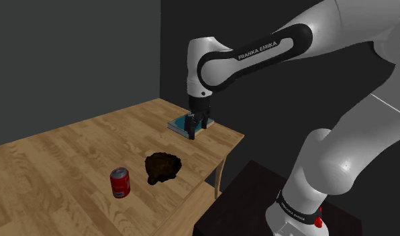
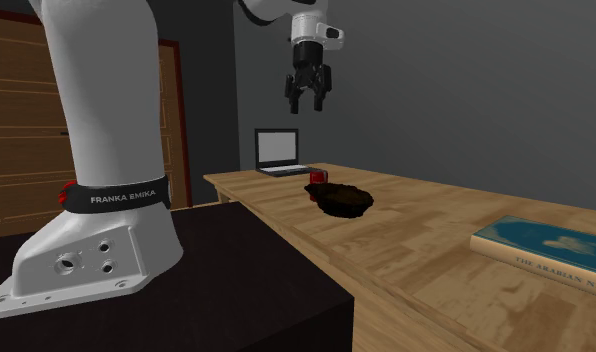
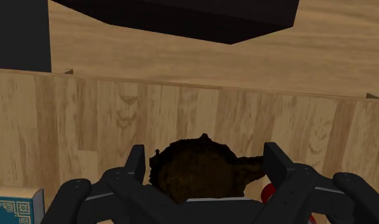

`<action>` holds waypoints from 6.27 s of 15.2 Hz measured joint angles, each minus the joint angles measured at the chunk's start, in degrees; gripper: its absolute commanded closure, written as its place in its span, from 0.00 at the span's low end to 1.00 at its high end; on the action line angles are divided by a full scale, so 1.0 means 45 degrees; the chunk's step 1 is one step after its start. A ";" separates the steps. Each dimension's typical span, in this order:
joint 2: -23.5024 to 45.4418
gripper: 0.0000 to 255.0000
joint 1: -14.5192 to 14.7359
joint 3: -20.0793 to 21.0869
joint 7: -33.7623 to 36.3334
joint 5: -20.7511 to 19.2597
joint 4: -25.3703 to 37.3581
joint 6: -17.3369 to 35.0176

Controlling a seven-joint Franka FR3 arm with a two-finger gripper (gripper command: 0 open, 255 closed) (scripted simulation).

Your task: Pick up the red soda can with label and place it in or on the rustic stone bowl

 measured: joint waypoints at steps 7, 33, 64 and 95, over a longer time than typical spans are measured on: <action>0.3161 0.00 0.0347 0.0834 0.1336 -0.0257 0.1342 0.2083; 1.3314 0.00 0.2718 0.0759 0.4853 -0.2973 0.9651 0.4463; 1.2157 1.00 0.2557 0.0996 0.4656 -0.2678 0.9663 0.3304; 0.6933 1.00 0.0442 0.0938 0.1839 -0.1184 0.6432 0.1514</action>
